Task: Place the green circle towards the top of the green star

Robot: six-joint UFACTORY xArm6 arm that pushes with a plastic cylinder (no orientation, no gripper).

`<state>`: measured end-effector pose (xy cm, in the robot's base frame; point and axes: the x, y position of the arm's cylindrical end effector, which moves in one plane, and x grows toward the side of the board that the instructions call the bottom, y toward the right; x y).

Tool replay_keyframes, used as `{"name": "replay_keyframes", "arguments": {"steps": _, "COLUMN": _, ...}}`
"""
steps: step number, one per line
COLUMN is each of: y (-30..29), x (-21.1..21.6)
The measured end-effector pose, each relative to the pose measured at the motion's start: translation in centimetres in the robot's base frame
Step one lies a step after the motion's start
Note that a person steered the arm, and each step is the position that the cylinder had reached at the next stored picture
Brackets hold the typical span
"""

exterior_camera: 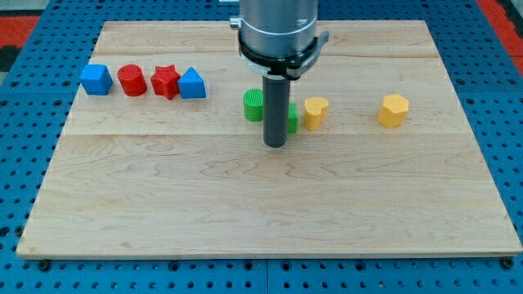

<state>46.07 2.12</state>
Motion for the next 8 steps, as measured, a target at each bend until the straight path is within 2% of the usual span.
{"name": "replay_keyframes", "arguments": {"steps": 3, "y": 4.5, "x": -1.3}}
{"name": "replay_keyframes", "arguments": {"steps": 4, "y": 0.3, "x": -1.5}}
{"name": "replay_keyframes", "arguments": {"steps": 6, "y": -13.8, "x": -1.5}}
{"name": "replay_keyframes", "arguments": {"steps": 7, "y": -13.8, "x": -5.2}}
{"name": "replay_keyframes", "arguments": {"steps": 8, "y": -9.5, "x": -6.7}}
